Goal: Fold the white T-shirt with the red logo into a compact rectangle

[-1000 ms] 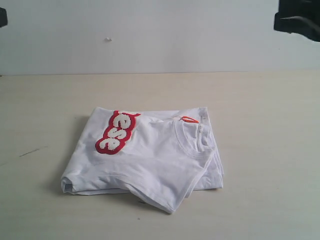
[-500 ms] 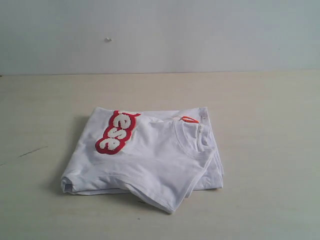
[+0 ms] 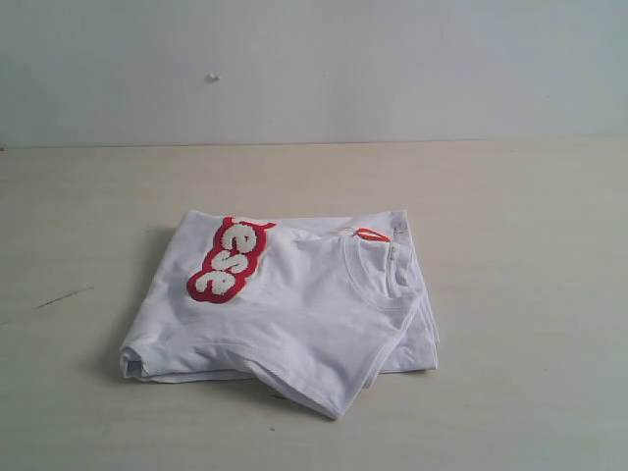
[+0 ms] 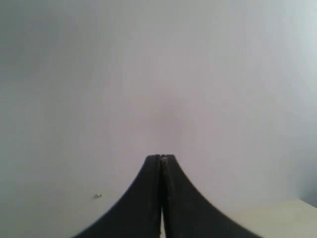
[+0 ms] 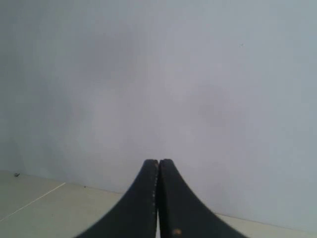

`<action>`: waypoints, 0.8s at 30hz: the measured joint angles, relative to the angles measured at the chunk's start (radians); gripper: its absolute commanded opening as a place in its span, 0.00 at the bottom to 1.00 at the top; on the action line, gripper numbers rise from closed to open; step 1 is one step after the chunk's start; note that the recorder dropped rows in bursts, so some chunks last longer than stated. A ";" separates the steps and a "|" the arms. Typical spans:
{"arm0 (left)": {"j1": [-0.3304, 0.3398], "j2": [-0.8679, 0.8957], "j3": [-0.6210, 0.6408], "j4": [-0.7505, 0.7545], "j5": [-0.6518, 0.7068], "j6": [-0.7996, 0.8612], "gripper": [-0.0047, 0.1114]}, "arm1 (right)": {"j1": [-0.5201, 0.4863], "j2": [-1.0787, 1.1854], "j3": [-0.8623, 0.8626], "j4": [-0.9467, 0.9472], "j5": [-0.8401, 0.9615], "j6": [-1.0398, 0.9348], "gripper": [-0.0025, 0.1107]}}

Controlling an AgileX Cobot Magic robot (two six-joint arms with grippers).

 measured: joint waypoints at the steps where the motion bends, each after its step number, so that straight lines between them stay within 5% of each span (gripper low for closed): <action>1: 0.000 -0.001 0.000 0.000 0.003 0.000 0.04 | 0.000 -0.002 0.000 0.000 0.002 0.000 0.02; 24: 0.000 -0.002 0.001 0.002 0.010 0.005 0.04 | 0.000 -0.003 0.000 0.000 0.006 0.000 0.02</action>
